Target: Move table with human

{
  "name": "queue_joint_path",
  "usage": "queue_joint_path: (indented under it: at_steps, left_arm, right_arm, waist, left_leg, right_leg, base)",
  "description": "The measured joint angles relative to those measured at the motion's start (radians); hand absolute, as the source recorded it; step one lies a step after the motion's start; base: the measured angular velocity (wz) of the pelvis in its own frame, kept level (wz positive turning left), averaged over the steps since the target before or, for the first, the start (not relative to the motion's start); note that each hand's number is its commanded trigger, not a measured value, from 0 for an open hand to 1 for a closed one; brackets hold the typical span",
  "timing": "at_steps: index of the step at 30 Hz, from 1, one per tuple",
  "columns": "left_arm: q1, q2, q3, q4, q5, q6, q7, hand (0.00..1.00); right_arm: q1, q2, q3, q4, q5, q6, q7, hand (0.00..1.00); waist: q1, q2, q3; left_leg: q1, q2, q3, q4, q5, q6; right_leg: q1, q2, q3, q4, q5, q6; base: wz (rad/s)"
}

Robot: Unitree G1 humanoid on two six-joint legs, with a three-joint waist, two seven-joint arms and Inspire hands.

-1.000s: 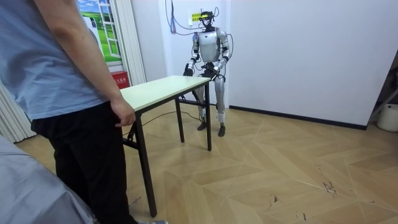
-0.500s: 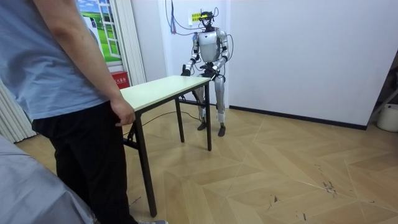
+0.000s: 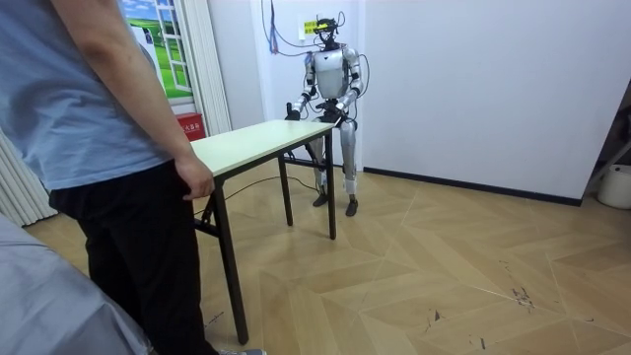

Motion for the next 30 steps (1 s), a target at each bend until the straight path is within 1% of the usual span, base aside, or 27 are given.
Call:
queue_joint_path:
  at_steps: [5,7,8,9,10,13,15,17,19,20,21,27,28,29,30]
  left_arm:
    - [-0.017,-0.008,0.013,0.000,0.001,-0.001,0.010,0.00]
    - [-0.018,-0.022,0.014,0.000,0.003,-0.022,0.010,0.00]
    - [-0.018,-0.037,0.014,0.000,0.003,-0.042,0.011,0.00]
    - [-0.019,-0.049,0.014,0.000,0.002,-0.058,0.017,0.00]
    - [-0.021,-0.053,0.014,0.000,0.002,-0.064,0.022,0.00]
    - [-0.025,-0.080,0.013,0.000,-0.002,-0.099,0.040,0.00]
    - [-0.025,-0.095,0.013,0.000,-0.013,-0.130,0.043,0.00]
    - [-0.025,-0.100,0.014,-0.005,-0.043,-0.148,0.051,0.00]
    - [-0.025,-0.103,0.014,-0.012,-0.068,-0.180,0.067,0.00]
    - [-0.025,-0.106,0.014,-0.013,-0.071,-0.187,0.067,0.00]
    - [-0.025,-0.113,0.014,-0.013,-0.076,-0.202,0.068,0.00]
    - [-0.025,-0.127,0.013,-0.019,-0.080,-0.238,0.068,0.00]
    - [-0.025,-0.127,0.013,-0.019,-0.082,-0.239,0.068,0.02]
    - [-0.025,-0.129,0.013,-0.019,-0.091,-0.242,0.067,0.50]
    - [-0.025,-0.133,0.013,-0.019,-0.099,-0.248,0.066,0.75]
  right_arm:
    - [-0.001,0.014,0.001,0.003,0.001,-0.009,0.018,0.00]
    - [-0.001,0.021,0.003,0.003,0.004,-0.016,0.017,0.00]
    - [-0.001,0.028,0.003,0.004,0.006,-0.021,0.016,0.00]
    - [-0.001,0.034,0.010,0.005,0.006,-0.029,0.015,0.00]
    - [-0.001,0.035,0.011,0.006,0.006,-0.032,0.015,0.00]
    - [-0.001,0.041,0.015,0.008,0.009,-0.048,0.015,0.00]
    - [-0.004,0.053,0.015,0.009,0.009,-0.057,0.014,0.00]
    - [-0.013,0.056,0.013,0.018,0.009,-0.063,0.012,0.00]
    - [-0.039,0.061,0.019,0.043,0.010,-0.071,0.010,0.00]
    - [-0.040,0.063,0.020,0.043,0.010,-0.073,0.008,0.00]
    - [-0.041,0.067,0.022,0.043,0.010,-0.082,0.007,0.00]
    - [-0.044,0.070,0.043,0.044,0.010,-0.101,0.007,0.00]
    - [-0.044,0.070,0.044,0.044,0.010,-0.104,0.007,0.09]
    - [-0.044,0.071,0.045,0.044,0.010,-0.106,0.007,0.56]
    - [-0.044,0.070,0.051,0.044,0.009,-0.107,0.007,1.00]
  waist:
    - [0.003,-0.007,0.0029]
    - [0.000,-0.010,0.0052]
    - [0.000,-0.011,0.0067]
    - [-0.001,-0.012,0.0069]
    - [-0.001,-0.012,0.0070]
    - [-0.001,-0.011,0.0074]
    - [-0.007,-0.012,0.0080]
    - [-0.011,-0.013,0.0086]
    - [-0.023,-0.013,0.0091]
    - [-0.024,-0.014,0.0092]
    - [-0.025,-0.015,0.0099]
    - [-0.033,-0.023,0.0152]
    - [-0.033,-0.024,0.0155]
    - [-0.033,-0.025,0.0156]
    - [-0.033,-0.025,0.0156]
  left_leg:
    - [-0.016,0.000,-0.006,0.008,0.000,0.000]
    - [-0.015,0.000,-0.008,0.008,0.000,0.000]
    - [-0.014,0.000,-0.011,0.009,0.000,0.000]
    - [-0.012,-0.001,-0.013,0.010,0.000,0.000]
    - [-0.012,-0.001,-0.014,0.010,0.000,0.000]
    - [-0.011,0.000,-0.014,0.010,0.000,0.000]
    - [-0.014,-0.001,-0.014,0.012,0.000,0.000]
    - [-0.015,-0.001,-0.014,0.012,0.000,0.000]
    - [-0.015,-0.001,-0.013,0.012,0.000,0.000]
    - [-0.015,-0.001,-0.013,0.012,0.000,0.000]
    - [-0.015,-0.001,-0.013,0.013,0.000,0.000]
    - [-0.018,0.000,-0.013,0.018,0.000,0.000]
    - [-0.018,0.000,-0.013,0.018,0.000,0.000]
    - [-0.018,-0.001,-0.013,0.018,0.000,0.000]
    - [-0.018,-0.001,-0.014,0.018,0.000,0.000]
  right_leg:
    - [-0.006,0.001,-0.001,0.001,0.001,-0.001]
    - [-0.003,0.001,-0.002,0.001,0.001,-0.001]
    - [0.001,0.001,-0.004,0.001,0.001,-0.001]
    - [0.003,0.001,-0.006,0.001,0.001,-0.001]
    - [0.003,0.001,-0.006,0.001,0.001,-0.001]
    - [0.004,0.001,-0.006,0.001,0.001,-0.001]
    - [0.003,0.001,-0.005,0.001,0.001,-0.001]
    - [0.003,0.001,-0.006,0.001,0.001,-0.001]
    - [0.003,0.001,-0.005,0.000,0.001,-0.001]
    - [0.003,0.001,-0.005,0.000,0.001,-0.001]
    - [0.003,0.001,-0.004,0.000,0.001,-0.001]
    - [0.003,0.001,-0.005,0.001,0.001,0.000]
    - [0.003,0.001,-0.005,0.001,0.001,0.000]
    - [0.002,0.001,-0.005,0.001,0.001,0.000]
    - [0.002,0.001,-0.004,0.001,0.001,0.000]
  base:
    - [0.01]
    - [0.02]
    - [0.05]
    - [0.05]
    - [0.00]
    - [0.00]
    - [0.00]
    - [0.00]
    - [0.00]
    - [0.00]
    - [0.00]
    - [0.00]
    - [0.00]
    - [0.00]
    - [0.00]
